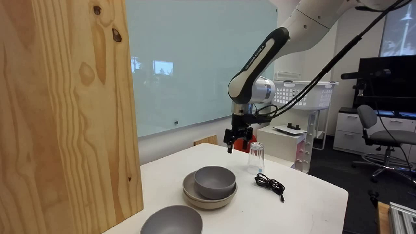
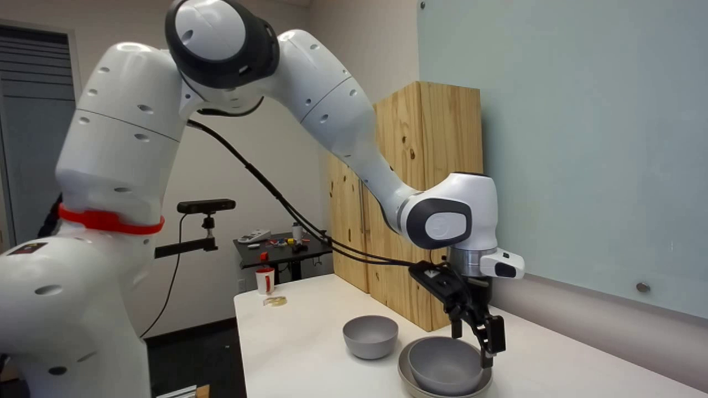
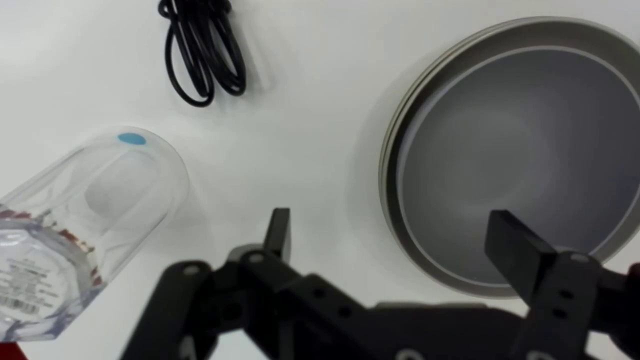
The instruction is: Put the right bowl in the left bowl, then put the bowls on the plate
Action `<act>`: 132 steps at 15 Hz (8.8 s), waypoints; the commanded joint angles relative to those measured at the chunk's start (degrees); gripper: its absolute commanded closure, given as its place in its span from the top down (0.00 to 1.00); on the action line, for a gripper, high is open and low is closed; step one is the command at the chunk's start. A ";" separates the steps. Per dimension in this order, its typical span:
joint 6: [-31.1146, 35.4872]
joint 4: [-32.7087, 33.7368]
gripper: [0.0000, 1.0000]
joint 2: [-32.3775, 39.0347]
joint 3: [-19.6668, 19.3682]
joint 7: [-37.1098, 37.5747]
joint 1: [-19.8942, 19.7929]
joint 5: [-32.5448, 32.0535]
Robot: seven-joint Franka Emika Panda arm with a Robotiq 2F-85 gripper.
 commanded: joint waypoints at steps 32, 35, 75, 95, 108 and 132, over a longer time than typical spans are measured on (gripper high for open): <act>-10.19 19.57 0.02 22.75 6.03 -14.08 -6.39 0.49; -11.59 21.24 0.02 22.04 6.52 -13.80 -6.40 0.18; -15.88 28.28 0.00 23.40 5.70 -13.66 -5.70 -1.66; -15.72 28.19 1.00 23.66 5.61 -13.42 -5.44 -2.14; -15.77 28.26 0.04 24.65 5.49 -13.49 -5.46 -2.42; -18.90 33.14 0.01 19.53 7.39 -11.31 -2.58 0.24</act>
